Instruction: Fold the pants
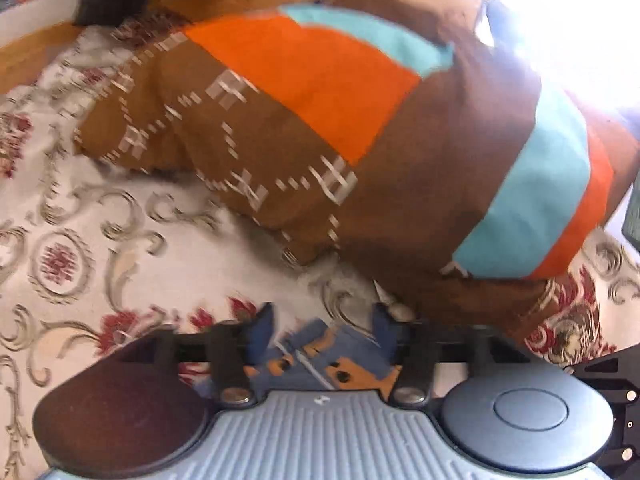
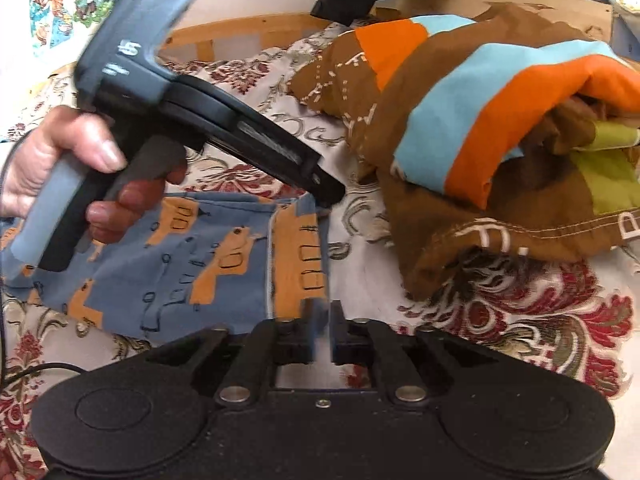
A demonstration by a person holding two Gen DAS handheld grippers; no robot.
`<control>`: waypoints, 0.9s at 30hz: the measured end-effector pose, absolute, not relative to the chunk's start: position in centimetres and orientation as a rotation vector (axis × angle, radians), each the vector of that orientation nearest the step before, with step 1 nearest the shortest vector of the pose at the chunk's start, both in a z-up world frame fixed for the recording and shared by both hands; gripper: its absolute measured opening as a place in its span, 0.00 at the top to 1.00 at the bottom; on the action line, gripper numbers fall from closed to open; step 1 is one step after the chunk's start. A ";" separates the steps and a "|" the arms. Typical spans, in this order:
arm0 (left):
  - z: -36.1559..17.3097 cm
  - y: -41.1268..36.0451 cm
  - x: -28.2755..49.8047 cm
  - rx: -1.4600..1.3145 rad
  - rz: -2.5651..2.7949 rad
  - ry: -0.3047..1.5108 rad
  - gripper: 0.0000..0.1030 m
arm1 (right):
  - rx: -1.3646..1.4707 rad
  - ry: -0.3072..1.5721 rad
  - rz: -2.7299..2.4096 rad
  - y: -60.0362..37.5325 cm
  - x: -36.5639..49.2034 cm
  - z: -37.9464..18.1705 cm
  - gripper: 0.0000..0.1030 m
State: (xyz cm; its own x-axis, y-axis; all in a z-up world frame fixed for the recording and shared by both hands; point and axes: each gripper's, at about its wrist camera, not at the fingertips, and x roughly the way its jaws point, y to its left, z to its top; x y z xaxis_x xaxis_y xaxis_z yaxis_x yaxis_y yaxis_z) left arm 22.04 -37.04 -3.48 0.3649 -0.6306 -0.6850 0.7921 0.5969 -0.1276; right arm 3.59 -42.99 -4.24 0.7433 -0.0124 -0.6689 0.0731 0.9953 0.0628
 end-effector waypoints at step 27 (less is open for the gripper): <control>-2.1 3.6 17.3 -0.070 -0.174 0.746 0.02 | -0.397 0.595 0.203 -28.8 11.2 1.4 0.12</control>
State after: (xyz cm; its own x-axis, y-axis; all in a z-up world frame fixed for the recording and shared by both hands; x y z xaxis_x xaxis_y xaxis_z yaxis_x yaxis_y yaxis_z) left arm 17.32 3.56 -2.11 0.7211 -0.1819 -0.6685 0.1320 0.9833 -0.1251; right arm 11.20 -28.82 1.36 0.8115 0.0717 -0.5799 -0.2974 0.9050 -0.3043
